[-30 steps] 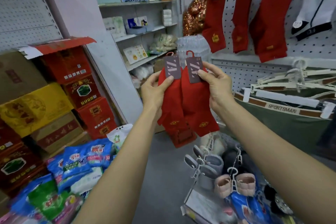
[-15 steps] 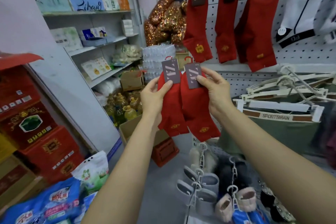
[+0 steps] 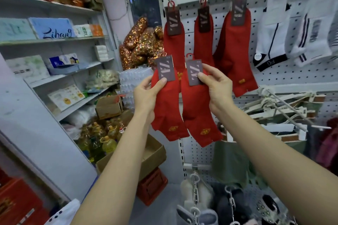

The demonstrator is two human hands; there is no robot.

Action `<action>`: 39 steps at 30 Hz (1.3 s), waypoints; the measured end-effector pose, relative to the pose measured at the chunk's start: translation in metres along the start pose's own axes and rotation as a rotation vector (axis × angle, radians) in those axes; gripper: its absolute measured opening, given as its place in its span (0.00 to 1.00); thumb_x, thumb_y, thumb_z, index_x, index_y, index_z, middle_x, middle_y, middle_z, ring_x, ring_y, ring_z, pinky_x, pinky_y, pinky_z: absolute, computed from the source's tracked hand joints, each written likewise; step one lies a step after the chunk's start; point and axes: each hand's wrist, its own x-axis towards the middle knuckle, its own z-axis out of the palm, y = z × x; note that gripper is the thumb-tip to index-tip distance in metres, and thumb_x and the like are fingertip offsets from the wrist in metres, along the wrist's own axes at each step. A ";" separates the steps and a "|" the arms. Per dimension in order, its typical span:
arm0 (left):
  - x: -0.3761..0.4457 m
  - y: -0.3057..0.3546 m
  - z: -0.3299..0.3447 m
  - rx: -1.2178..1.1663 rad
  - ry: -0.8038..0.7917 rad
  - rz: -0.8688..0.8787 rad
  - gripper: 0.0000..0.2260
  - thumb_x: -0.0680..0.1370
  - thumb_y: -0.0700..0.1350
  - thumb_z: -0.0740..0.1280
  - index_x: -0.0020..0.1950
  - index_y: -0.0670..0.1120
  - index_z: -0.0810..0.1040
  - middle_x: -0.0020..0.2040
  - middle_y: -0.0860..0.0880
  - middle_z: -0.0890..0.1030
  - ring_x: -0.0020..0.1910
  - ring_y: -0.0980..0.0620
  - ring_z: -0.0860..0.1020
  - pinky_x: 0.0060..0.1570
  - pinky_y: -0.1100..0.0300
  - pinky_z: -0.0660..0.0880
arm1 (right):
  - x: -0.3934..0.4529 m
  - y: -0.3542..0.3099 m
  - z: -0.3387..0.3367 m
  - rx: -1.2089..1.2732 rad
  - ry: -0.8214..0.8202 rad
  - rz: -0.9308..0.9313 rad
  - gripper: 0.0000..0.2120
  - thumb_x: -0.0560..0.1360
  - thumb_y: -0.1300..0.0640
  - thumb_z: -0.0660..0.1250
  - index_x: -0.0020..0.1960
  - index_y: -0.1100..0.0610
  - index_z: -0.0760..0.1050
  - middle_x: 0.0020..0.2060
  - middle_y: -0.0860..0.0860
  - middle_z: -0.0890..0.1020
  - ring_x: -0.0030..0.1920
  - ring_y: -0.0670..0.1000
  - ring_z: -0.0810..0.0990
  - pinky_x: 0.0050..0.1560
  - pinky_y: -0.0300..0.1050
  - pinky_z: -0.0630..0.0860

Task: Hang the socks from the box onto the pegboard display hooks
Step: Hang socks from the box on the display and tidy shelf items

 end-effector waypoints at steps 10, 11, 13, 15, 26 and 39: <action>0.046 0.010 0.032 -0.026 -0.173 -0.016 0.15 0.73 0.39 0.75 0.59 0.42 0.81 0.51 0.45 0.86 0.50 0.47 0.84 0.51 0.54 0.81 | 0.068 -0.056 0.012 -0.071 0.157 -0.217 0.16 0.73 0.68 0.71 0.59 0.57 0.80 0.42 0.53 0.85 0.47 0.51 0.84 0.52 0.47 0.82; 0.049 0.011 0.034 -0.025 -0.190 -0.007 0.14 0.73 0.38 0.74 0.58 0.42 0.81 0.51 0.45 0.86 0.49 0.48 0.85 0.49 0.56 0.82 | 0.076 -0.060 0.013 -0.076 0.173 -0.232 0.15 0.73 0.67 0.72 0.57 0.54 0.81 0.45 0.55 0.85 0.49 0.53 0.84 0.54 0.50 0.82; 0.052 0.012 0.036 -0.009 -0.208 0.010 0.13 0.74 0.37 0.74 0.57 0.42 0.82 0.49 0.46 0.86 0.46 0.51 0.85 0.44 0.60 0.81 | 0.089 -0.066 0.016 -0.107 0.214 -0.267 0.15 0.70 0.61 0.74 0.53 0.46 0.83 0.50 0.58 0.84 0.55 0.57 0.82 0.56 0.55 0.81; 0.055 0.013 0.039 -0.018 -0.226 0.019 0.12 0.74 0.37 0.74 0.57 0.42 0.82 0.49 0.46 0.86 0.45 0.53 0.85 0.42 0.62 0.80 | 0.101 -0.073 0.019 -0.142 0.232 -0.308 0.15 0.67 0.57 0.74 0.51 0.42 0.83 0.52 0.57 0.84 0.58 0.58 0.81 0.56 0.56 0.80; 0.064 0.025 0.053 -0.039 -0.247 0.055 0.11 0.74 0.37 0.74 0.55 0.43 0.82 0.48 0.48 0.87 0.45 0.53 0.85 0.41 0.64 0.80 | 0.149 -0.083 0.047 -0.130 0.138 -0.417 0.23 0.73 0.69 0.67 0.59 0.45 0.79 0.61 0.55 0.81 0.65 0.54 0.77 0.63 0.56 0.76; 0.067 0.021 0.056 -0.040 -0.238 0.043 0.11 0.73 0.37 0.74 0.54 0.45 0.83 0.47 0.48 0.87 0.45 0.52 0.85 0.40 0.62 0.80 | 0.152 -0.061 0.032 -0.226 0.112 -0.444 0.24 0.73 0.68 0.67 0.61 0.43 0.80 0.62 0.50 0.80 0.64 0.48 0.76 0.63 0.54 0.76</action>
